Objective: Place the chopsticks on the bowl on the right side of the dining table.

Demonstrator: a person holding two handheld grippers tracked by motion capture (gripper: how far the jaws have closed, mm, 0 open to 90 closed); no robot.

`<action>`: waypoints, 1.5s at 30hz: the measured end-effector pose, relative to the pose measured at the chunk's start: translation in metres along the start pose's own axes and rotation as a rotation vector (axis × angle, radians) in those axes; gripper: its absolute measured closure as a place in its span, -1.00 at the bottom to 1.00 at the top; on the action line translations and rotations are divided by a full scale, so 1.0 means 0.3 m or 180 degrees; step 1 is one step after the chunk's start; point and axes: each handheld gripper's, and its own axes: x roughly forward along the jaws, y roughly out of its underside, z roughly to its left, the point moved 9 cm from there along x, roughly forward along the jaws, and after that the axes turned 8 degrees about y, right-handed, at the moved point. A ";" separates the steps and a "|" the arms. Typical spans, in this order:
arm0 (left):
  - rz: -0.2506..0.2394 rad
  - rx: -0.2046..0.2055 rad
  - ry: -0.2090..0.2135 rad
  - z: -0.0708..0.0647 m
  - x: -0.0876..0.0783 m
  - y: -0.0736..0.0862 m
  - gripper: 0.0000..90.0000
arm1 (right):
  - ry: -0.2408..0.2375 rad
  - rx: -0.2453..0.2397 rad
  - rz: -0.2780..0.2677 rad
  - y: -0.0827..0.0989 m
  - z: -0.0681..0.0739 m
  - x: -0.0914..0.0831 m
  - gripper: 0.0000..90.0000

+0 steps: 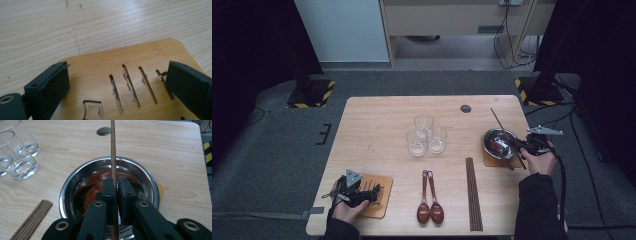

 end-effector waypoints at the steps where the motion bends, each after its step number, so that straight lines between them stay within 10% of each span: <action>1: 0.0000 0.0001 0.0000 0.000 0.000 0.000 -0.91 | 0.0005 0.0002 0.0010 0.002 0.002 0.006 0.89; 28: 0.0000 0.0000 0.0000 0.000 0.000 0.000 -0.91 | 0.0046 -0.0058 0.0238 0.043 0.018 0.067 0.87; 45: 0.0000 0.0000 -0.0001 0.000 0.000 0.000 -0.91 | 0.0051 0.0056 0.0006 0.011 0.029 -0.035 0.36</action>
